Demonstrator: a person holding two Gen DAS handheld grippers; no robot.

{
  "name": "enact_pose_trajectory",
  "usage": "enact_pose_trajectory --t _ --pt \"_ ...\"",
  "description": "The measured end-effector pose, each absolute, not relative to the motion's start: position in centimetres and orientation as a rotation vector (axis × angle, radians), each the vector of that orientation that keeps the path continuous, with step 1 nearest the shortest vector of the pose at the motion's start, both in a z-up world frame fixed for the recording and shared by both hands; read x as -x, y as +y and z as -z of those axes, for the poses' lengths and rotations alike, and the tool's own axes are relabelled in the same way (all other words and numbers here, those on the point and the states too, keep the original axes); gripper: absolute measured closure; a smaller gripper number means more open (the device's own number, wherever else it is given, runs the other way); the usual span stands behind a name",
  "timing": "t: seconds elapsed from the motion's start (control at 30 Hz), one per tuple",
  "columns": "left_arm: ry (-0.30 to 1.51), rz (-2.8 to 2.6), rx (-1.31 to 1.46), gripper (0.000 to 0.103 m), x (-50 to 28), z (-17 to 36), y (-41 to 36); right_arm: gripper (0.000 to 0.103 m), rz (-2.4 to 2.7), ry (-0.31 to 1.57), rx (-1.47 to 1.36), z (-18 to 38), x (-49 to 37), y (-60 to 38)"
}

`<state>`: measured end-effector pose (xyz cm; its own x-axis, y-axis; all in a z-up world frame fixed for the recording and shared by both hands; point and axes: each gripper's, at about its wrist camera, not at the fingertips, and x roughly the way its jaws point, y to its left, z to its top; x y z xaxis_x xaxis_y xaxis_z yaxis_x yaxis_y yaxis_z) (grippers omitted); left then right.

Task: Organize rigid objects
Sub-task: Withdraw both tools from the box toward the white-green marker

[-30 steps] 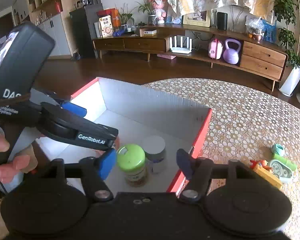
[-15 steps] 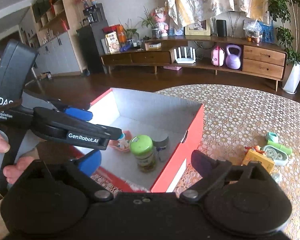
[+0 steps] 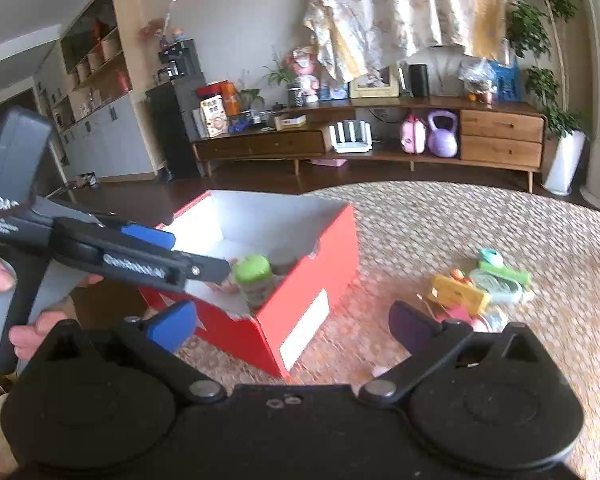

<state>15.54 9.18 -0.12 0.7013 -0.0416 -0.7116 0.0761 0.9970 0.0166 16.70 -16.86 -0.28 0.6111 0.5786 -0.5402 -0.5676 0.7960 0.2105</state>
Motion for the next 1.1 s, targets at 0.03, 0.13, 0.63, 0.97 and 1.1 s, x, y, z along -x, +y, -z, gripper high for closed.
enact_pose_trajectory --t 0.03,0.13,0.63,0.97,1.1 --pt "0.787 0.076 -0.034 0.020 -15.4 0.1 8.9 0.000 -0.651 0.628 -0.019 0.6 -16.3 -17.3" --pt "0.774 0.092 -0.022 0.019 -15.0 0.3 7.8 0.000 -0.632 0.625 -0.022 1.3 -15.5 -18.8" --pt "0.732 0.182 -0.031 0.019 -15.2 3.0 1.0 0.001 -0.552 0.653 0.111 5.7 -14.0 -23.2" --pt "0.713 0.280 -0.087 0.019 -17.7 5.4 -3.7 0.006 -0.587 0.690 0.178 8.3 -16.9 -24.2" --pt "0.734 0.269 -0.111 0.019 -19.8 7.2 -4.8 0.014 -0.582 0.721 0.195 9.6 -18.6 -24.6"
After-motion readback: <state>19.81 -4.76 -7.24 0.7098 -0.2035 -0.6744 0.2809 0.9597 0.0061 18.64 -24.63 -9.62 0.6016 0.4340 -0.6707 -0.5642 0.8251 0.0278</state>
